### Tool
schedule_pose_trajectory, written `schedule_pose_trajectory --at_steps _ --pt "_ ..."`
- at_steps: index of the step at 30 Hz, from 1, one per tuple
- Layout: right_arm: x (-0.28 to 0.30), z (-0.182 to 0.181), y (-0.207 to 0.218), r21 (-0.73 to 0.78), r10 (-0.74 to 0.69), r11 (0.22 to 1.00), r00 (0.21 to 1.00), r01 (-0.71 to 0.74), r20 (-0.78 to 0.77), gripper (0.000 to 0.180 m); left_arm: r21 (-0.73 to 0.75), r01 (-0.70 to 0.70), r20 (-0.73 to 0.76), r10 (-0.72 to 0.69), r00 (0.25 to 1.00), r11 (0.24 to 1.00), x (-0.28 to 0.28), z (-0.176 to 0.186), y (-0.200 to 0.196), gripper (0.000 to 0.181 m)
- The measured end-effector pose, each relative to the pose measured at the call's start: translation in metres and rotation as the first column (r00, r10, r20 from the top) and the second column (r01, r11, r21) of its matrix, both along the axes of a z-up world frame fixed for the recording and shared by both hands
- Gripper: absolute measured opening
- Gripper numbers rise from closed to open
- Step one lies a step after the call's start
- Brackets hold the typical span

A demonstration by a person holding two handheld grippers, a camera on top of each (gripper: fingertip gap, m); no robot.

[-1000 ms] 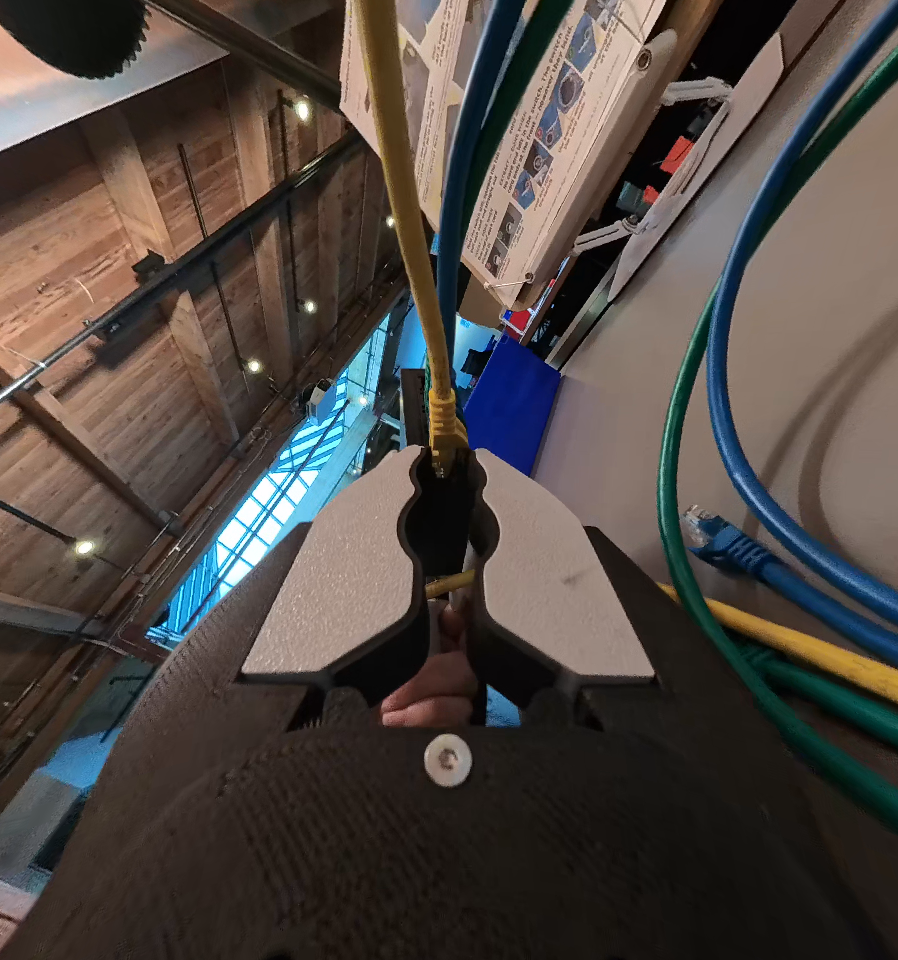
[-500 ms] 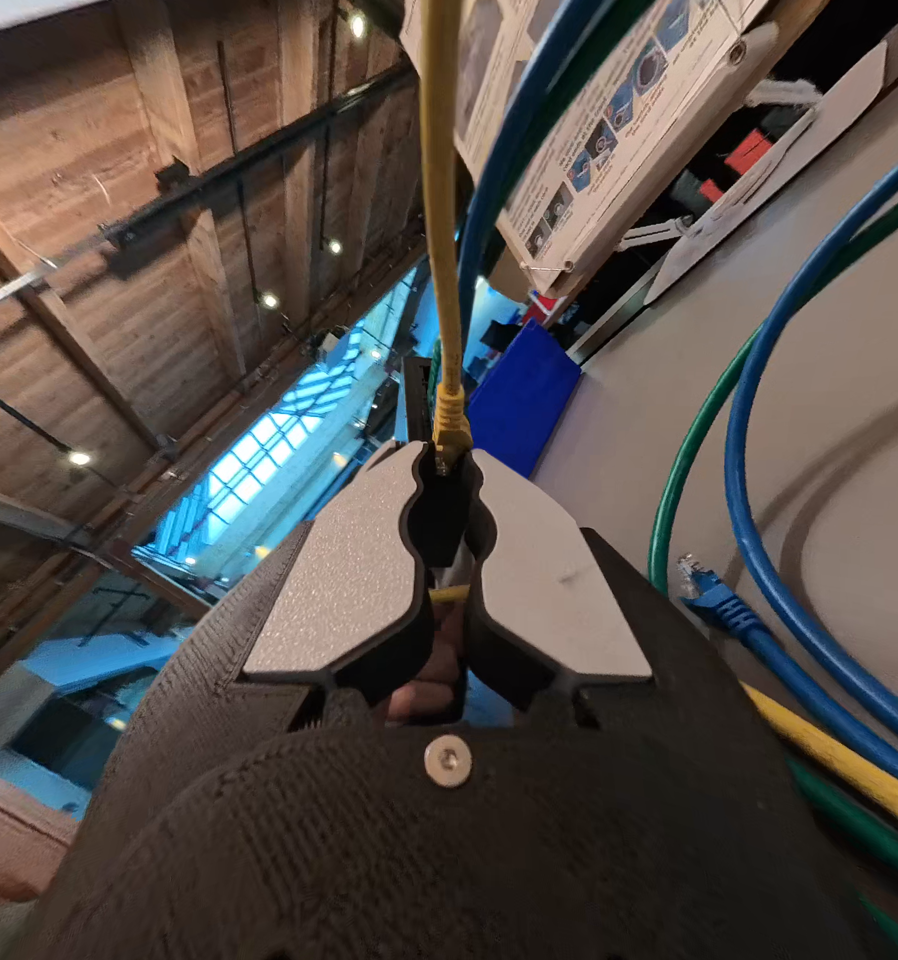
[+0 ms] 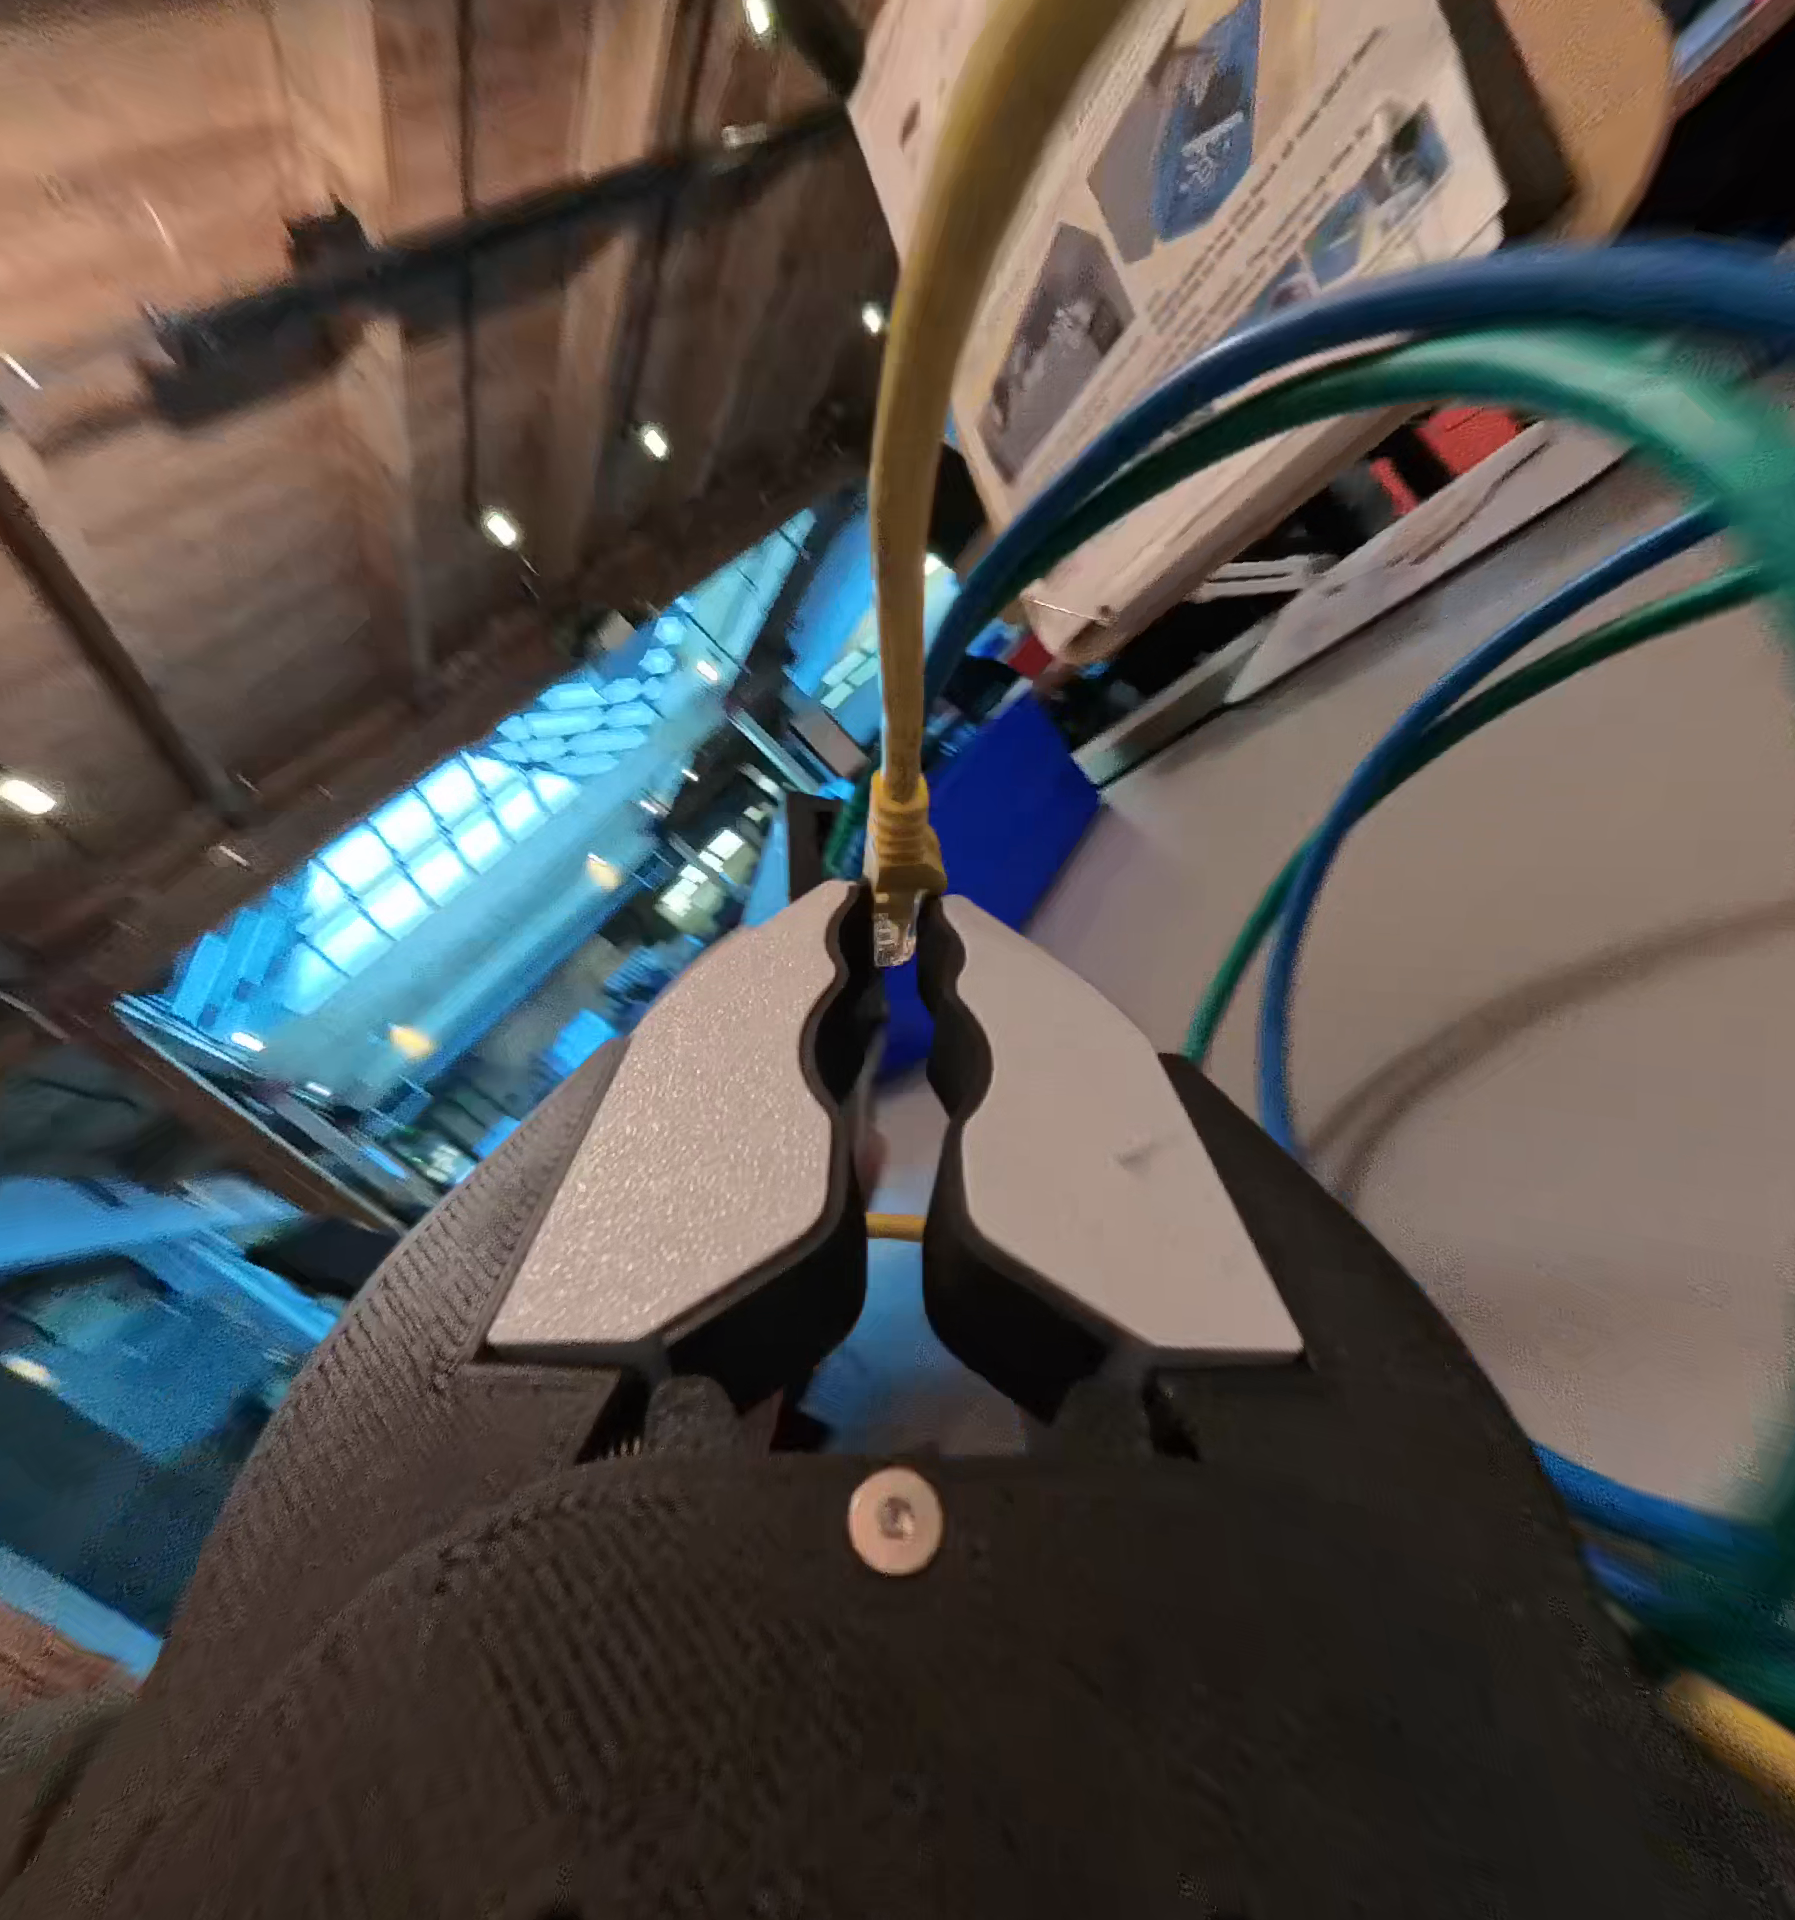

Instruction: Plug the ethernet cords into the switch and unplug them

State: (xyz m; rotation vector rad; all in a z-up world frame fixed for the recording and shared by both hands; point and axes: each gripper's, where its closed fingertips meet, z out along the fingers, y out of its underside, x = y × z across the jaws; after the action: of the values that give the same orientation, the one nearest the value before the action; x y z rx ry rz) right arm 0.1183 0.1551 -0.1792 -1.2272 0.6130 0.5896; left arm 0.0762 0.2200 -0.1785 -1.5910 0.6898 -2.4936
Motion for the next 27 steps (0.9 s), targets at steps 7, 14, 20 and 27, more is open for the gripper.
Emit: schedule_pose_trajectory --at_steps 7,14,20,27 --pt "-0.018 0.018 -0.012 -0.145 0.12 0.985 0.969 -0.089 0.218 0.009 0.141 -0.113 0.031 0.11 0.993 0.984 -0.01 0.023 0.015 0.027" --pt "-0.021 0.006 -0.032 -0.441 0.391 0.878 0.813 -0.188 0.431 0.009 0.153 -0.273 0.068 0.265 0.962 0.95 -0.035 0.039 0.071 0.027" --pt "-0.001 -0.004 -0.03 -0.488 0.434 0.857 0.743 -0.166 0.51 0.009 0.155 -0.323 0.076 0.314 0.946 0.934 -0.048 0.043 0.091 0.027" --pt "0.044 0.056 -0.039 -0.505 0.398 0.86 0.713 -0.071 0.577 0.009 0.155 -0.306 0.069 0.298 0.952 0.939 -0.047 0.041 0.09 0.027"
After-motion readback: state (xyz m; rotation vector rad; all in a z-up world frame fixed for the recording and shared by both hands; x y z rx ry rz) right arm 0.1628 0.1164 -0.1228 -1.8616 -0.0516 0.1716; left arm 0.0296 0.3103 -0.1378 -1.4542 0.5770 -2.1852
